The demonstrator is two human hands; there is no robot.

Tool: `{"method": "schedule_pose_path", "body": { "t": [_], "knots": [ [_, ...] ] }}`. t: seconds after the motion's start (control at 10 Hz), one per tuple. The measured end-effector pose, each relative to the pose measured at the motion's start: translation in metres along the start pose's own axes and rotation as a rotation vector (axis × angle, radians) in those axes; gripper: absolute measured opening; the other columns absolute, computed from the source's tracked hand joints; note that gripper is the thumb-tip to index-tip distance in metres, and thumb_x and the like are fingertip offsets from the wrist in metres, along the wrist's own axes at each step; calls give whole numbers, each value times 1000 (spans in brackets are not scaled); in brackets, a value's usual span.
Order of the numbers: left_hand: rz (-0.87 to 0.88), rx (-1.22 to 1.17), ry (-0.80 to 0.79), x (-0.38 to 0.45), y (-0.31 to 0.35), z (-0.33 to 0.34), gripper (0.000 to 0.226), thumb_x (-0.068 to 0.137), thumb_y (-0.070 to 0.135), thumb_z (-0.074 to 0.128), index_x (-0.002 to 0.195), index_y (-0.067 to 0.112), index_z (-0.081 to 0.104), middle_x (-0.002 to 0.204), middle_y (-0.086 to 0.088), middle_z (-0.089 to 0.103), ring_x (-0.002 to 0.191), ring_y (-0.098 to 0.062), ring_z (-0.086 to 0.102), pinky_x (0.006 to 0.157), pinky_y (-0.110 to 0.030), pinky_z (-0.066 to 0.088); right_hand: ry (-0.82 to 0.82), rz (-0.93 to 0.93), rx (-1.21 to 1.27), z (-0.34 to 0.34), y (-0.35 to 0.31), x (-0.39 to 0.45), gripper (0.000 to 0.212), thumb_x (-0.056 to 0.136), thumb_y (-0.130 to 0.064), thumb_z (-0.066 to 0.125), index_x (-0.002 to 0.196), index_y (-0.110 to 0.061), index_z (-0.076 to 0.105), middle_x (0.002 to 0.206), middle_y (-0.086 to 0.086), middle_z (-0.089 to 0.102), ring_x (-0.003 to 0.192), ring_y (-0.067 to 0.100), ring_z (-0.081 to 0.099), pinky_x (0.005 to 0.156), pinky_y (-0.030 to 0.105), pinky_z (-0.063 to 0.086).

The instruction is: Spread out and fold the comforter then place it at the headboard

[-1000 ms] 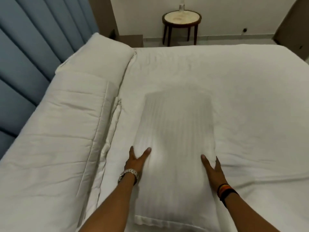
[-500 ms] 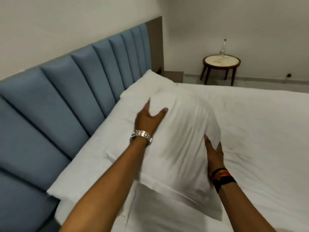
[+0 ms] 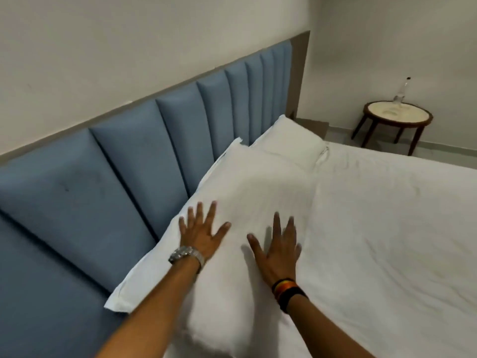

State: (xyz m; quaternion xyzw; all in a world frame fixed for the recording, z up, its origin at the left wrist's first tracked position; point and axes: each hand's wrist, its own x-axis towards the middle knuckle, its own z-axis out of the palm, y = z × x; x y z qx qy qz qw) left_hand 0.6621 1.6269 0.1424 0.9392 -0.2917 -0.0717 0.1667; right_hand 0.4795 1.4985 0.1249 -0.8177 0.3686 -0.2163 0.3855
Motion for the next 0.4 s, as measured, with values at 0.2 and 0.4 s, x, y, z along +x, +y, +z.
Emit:
{"method": "schedule_pose_path", "body": {
  "t": [0.2,0.4],
  "knots": [
    [84,49,136,23,-36,62,78,95,82,8,162,47,-8,175,4,-8,160,-23,-11,126,-56,-7,-57,-41,-450,67,6,68,84,87,-92,16,157,-57,-16,169,-4,-31,155,23,-31,116,68,-19],
    [121,1,103,26,-8,18,77,97,76,13,164,44,-5,175,3,-9,160,-27,-10,124,-62,-7,-85,31,-212,24,-29,58,79,96,-77,37,164,-45,12,174,-4,-7,160,20,-6,124,61,-8]
  ]
}}
